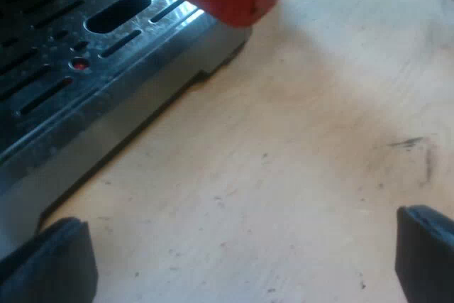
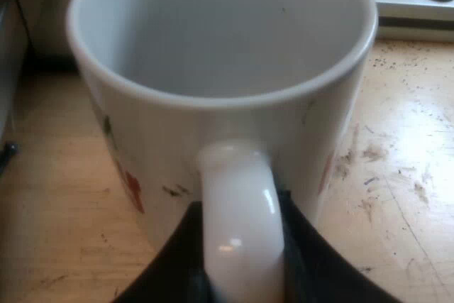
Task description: Place mug into machine
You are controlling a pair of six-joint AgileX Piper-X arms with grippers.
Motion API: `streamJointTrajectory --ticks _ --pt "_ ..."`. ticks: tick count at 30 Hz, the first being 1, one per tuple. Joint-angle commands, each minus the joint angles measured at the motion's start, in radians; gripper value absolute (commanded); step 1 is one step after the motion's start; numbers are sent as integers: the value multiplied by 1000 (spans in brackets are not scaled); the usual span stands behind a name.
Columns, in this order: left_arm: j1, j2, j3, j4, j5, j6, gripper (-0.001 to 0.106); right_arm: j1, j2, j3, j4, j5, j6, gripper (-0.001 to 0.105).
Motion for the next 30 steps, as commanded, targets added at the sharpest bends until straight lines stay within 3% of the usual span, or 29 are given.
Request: streamJointTrajectory --ticks 1,4,6,18,20,21,30 --pt "-3 0 -1 -18 -66 -1 88 3 -87 -2 61 -17 -11 0" --pt "-3 0 -1 -18 -158 -1 88 3 -174 -2 145 -39 -11 0" --pt "-3 0 -1 -18 -204 -1 88 43 -319 -2 289 -53 -24 0" --pt "-3 0 3 -98 -204 9 88 348 -657 -2 495 17 -29 0" --pt "-3 0 11 -127 -204 9 88 377 -668 -2 495 24 -21 0" --pt "-3 0 49 -209 -224 30 88 477 -679 -2 495 91 31 0" --pt "-3 0 76 -299 -244 55 88 719 -596 -2 466 205 126 0"
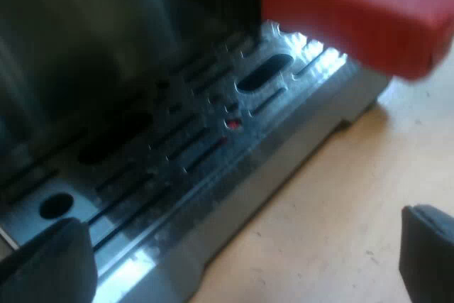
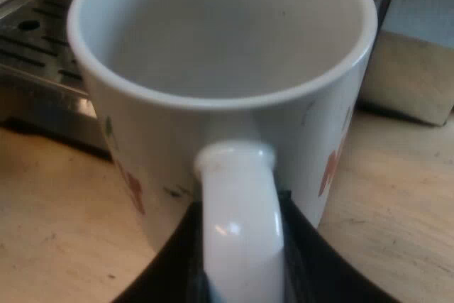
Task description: Place mug into machine
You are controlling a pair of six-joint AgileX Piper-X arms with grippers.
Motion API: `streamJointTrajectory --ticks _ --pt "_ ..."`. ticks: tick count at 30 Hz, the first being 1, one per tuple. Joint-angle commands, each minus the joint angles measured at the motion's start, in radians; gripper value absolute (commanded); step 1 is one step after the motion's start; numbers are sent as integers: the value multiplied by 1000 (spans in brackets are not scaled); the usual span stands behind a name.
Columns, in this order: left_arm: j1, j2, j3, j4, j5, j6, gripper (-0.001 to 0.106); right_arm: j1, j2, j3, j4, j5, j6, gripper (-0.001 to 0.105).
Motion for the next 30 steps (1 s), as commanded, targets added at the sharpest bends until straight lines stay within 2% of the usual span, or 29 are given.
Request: streamJointTrajectory --ticks 1,3,9,17,18,30 --pt "-3 0 9 -40 -9 4 88 39 33 -15 -66 45 29 0" --pt "-3 0 22 -74 -9 4 88 59 100 -15 -128 56 42 0" --pt "-3 0 22 -83 -9 4 88 58 269 -15 -352 56 49 0" --pt "-3 0 22 -83 -5 4 88 56 404 -71 -389 41 56 0" --pt "-3 0 22 -83 -5 2 88 49 496 -125 -389 -14 63 0" --pt "-3 0 22 -83 19 1 88 -54 708 -236 -487 -122 71 0"
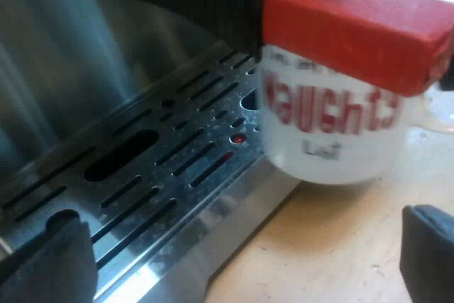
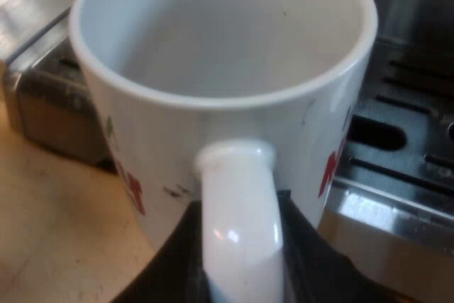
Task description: Place mug into machine
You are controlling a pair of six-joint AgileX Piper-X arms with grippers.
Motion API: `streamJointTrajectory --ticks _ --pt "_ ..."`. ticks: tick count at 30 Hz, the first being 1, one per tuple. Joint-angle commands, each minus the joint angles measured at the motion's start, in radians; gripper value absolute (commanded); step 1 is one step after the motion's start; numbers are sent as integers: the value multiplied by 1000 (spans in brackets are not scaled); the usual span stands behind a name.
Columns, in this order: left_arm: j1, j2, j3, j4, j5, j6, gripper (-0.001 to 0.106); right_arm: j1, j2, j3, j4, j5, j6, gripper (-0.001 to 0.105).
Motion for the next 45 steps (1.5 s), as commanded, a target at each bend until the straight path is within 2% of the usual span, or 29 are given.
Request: streamJointTrajectory --ticks 1,9,12,18,24,41,42,45 --pt "-3 0 -2 -18 12 1 88 -30 33 -32 -72 -15 -5 0" --pt "-3 0 -2 -18 12 1 88 -65 136 -86 -142 -20 -20 0" --pt "-3 0 -2 -18 12 1 88 -75 195 -126 -148 -20 -68 0" --pt "-3 0 -2 -18 12 -1 88 -87 269 -168 -173 -20 -81 0" --pt "-3 0 -2 -18 12 0 88 -98 323 -175 -256 -18 -81 0" --pt "-3 0 -2 -18 12 -20 88 -105 327 -175 -253 -11 -81 0" --pt "-3 0 -2 -18 12 -20 88 -105 318 -175 -253 -11 -81 33" --pt "-3 0 -2 -18 12 -20 88 -105 311 -175 -250 -11 -81 46"
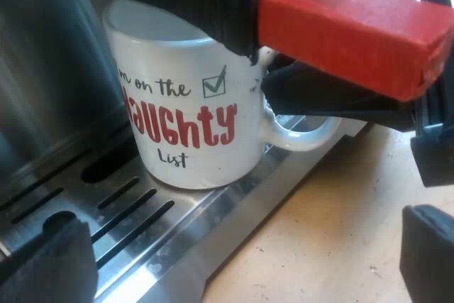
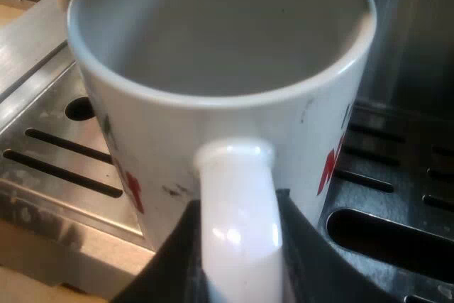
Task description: Place mug into machine
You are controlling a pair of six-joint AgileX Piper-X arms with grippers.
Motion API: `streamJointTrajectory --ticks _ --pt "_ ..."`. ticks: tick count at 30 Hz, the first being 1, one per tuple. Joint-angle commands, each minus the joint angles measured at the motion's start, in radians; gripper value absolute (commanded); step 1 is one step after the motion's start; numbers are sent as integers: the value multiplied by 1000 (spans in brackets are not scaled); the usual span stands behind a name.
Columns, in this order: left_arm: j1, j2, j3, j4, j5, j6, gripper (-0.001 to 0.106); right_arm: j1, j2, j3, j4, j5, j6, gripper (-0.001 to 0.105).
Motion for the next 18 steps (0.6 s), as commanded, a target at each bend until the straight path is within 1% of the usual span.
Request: streamJointTrajectory --ticks 1,5,13,14,18 --pt "-3 0 -2 -18 8 -17 88 -9 -25 -11 -15 13 -10 49" --pt "-3 0 -2 -18 8 -17 88 4 -56 -8 -8 15 -10 56" --pt "-3 0 -2 -18 8 -17 88 4 -81 -8 -3 17 -10 57" --pt "-3 0 -2 -18 6 -20 88 15 -130 -4 88 50 -8 57" --pt "-3 0 -2 -18 6 -20 88 42 -158 33 113 74 -2 57"
